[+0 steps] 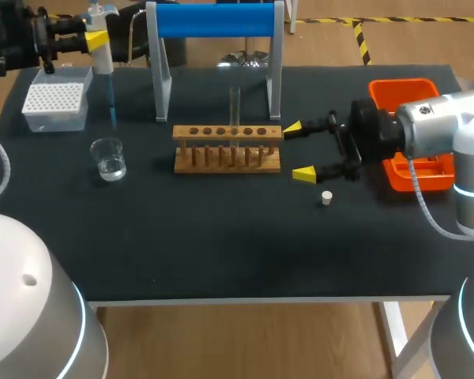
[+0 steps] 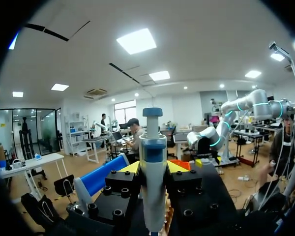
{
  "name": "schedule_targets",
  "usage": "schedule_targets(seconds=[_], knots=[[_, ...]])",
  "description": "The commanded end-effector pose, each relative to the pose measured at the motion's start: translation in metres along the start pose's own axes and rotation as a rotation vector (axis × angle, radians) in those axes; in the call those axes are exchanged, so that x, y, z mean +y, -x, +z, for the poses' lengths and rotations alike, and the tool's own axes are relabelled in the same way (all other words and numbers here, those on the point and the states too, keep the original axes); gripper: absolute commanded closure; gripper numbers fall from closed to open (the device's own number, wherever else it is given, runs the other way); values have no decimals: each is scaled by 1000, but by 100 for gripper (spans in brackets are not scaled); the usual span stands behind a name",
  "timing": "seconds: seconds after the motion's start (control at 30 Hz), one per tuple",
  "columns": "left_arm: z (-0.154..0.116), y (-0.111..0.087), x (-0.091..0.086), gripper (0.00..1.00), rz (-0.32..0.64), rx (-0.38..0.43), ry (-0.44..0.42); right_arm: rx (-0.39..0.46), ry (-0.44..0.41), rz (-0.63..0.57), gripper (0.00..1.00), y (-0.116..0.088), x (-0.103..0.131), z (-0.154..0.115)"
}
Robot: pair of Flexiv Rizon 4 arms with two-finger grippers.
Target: Invert the test tube, pick up the pipette, mount the tip to pipette, aspirate from beaker and dispense into the tube, eject the tip, return the pipette, and cap with the stopper.
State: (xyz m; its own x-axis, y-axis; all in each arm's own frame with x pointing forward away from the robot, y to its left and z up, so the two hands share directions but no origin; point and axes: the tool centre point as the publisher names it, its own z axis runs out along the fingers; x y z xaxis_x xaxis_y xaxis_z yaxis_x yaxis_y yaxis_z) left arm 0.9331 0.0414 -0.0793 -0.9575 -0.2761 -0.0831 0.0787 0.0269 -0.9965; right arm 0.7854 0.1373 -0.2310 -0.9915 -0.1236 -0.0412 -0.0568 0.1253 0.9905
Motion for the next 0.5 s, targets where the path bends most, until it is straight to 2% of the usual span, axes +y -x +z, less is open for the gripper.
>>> schedule_targets(seconds=[0.03,0.5], knots=[[-7,-2,5,100,1,4,-7,0,-2,0,0,-1,1,-1],[-18,0,24,100,-14,-12,-36,0,-2,0,0,-1,1,-1]])
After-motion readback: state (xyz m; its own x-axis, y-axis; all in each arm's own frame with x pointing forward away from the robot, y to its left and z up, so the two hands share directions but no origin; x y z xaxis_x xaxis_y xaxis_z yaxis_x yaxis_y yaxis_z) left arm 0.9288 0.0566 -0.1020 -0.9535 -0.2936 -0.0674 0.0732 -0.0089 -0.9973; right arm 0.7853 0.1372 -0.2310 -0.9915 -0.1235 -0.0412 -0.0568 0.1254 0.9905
